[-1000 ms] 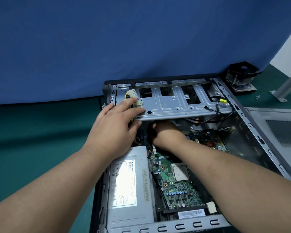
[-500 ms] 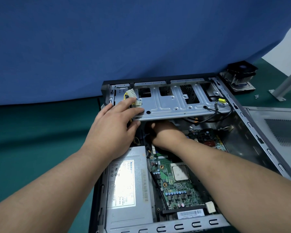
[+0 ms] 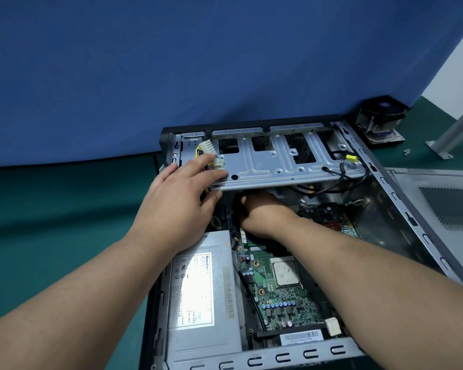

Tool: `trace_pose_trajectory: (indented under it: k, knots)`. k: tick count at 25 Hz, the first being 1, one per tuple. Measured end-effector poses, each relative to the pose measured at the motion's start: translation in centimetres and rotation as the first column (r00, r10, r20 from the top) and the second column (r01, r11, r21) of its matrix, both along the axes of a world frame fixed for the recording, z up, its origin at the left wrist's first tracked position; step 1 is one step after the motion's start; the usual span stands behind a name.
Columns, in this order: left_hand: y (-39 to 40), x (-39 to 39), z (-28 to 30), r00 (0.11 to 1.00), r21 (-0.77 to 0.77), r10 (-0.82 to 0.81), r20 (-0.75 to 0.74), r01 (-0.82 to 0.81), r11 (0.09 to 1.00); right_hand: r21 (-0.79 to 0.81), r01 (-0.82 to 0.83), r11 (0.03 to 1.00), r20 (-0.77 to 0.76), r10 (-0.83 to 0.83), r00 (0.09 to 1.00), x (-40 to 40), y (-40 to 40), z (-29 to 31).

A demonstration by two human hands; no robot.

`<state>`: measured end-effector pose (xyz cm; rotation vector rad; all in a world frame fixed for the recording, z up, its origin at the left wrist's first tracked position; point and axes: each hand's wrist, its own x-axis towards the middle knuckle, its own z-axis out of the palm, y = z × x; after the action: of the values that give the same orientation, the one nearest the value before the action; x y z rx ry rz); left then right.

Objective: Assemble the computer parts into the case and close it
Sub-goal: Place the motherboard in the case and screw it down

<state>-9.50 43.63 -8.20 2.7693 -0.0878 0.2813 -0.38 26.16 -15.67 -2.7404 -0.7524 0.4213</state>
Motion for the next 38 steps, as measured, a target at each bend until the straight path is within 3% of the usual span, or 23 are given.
trace_pose_trajectory:
  k: [38]
  knots:
    - [-0.03, -0.01, -0.04, 1.000, 0.000, 0.005, 0.002, -0.005, 1.000, -0.057, -0.048, 0.997, 0.031, 0.050, 0.998, -0.32, 0.23, 0.19]
